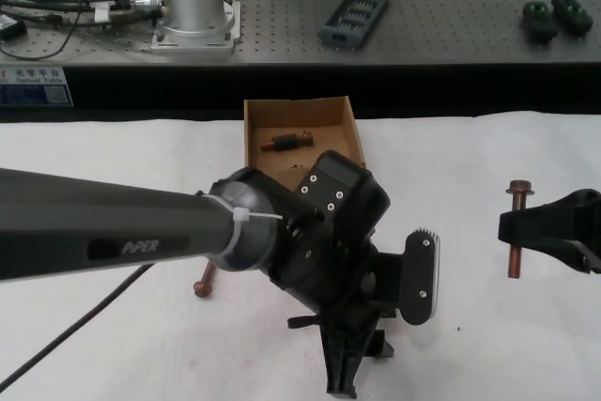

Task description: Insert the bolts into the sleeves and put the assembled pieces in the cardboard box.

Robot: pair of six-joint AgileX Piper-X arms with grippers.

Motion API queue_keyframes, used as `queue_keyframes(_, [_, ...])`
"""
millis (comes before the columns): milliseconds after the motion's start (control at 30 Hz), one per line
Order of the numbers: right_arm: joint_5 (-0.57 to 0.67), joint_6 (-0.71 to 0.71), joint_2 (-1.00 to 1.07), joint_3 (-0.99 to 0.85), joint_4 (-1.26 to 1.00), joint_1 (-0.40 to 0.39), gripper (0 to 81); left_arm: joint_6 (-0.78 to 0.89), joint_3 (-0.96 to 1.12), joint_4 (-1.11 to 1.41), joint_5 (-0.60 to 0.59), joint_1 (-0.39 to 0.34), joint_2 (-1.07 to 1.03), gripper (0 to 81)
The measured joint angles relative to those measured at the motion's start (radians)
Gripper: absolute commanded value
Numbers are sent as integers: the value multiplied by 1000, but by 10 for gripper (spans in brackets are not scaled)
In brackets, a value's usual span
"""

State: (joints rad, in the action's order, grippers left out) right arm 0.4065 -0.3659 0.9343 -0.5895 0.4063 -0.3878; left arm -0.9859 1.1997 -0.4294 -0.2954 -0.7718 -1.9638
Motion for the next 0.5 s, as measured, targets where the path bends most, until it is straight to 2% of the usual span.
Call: queue_keyframes(500, [0,6,0,0,9,0,11,-2,87,-17,15,-2,-42,313])
